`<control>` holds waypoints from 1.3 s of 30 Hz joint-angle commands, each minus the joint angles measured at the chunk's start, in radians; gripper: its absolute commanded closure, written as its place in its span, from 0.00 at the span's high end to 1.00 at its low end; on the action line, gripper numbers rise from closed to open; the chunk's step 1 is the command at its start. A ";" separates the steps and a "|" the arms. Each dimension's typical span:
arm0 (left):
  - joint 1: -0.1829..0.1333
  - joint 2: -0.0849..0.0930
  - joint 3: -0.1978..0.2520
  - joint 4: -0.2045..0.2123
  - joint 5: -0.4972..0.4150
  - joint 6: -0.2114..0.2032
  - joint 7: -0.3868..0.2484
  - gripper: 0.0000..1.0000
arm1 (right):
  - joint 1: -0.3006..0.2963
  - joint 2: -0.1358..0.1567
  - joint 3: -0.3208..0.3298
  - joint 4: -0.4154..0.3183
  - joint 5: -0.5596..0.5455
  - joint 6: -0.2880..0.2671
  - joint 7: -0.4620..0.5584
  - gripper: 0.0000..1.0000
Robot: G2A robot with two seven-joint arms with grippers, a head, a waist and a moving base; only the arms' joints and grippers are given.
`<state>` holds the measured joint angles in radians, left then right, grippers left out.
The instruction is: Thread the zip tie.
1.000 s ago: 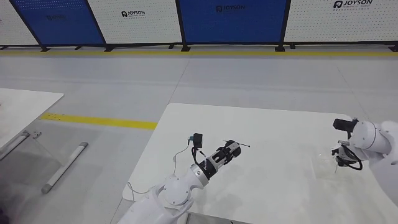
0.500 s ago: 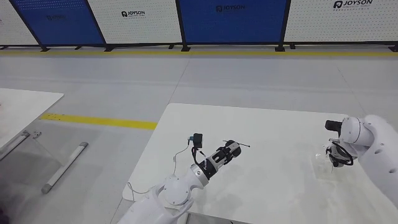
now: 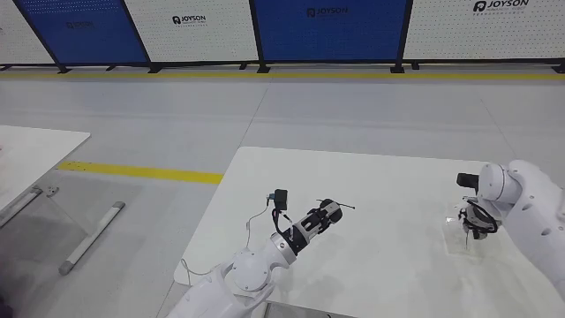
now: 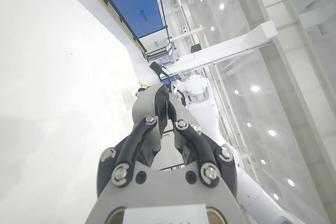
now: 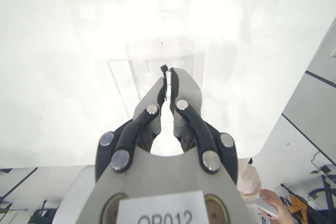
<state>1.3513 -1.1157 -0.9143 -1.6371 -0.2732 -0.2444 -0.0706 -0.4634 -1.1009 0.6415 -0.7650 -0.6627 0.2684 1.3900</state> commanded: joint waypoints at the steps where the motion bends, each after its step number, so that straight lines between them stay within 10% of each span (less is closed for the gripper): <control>1: 0.000 0.000 0.000 0.000 0.000 0.000 0.000 0.00 | 0.004 -0.005 -0.003 0.011 -0.001 -0.003 0.000 0.22; 39: 0.000 0.000 0.000 0.000 0.000 0.000 0.000 0.00 | 0.039 -0.074 -0.026 0.117 -0.028 -0.027 0.000 0.27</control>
<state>1.3513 -1.1157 -0.9143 -1.6371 -0.2732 -0.2444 -0.0706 -0.4245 -1.1735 0.6171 -0.6514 -0.6913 0.2394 1.3900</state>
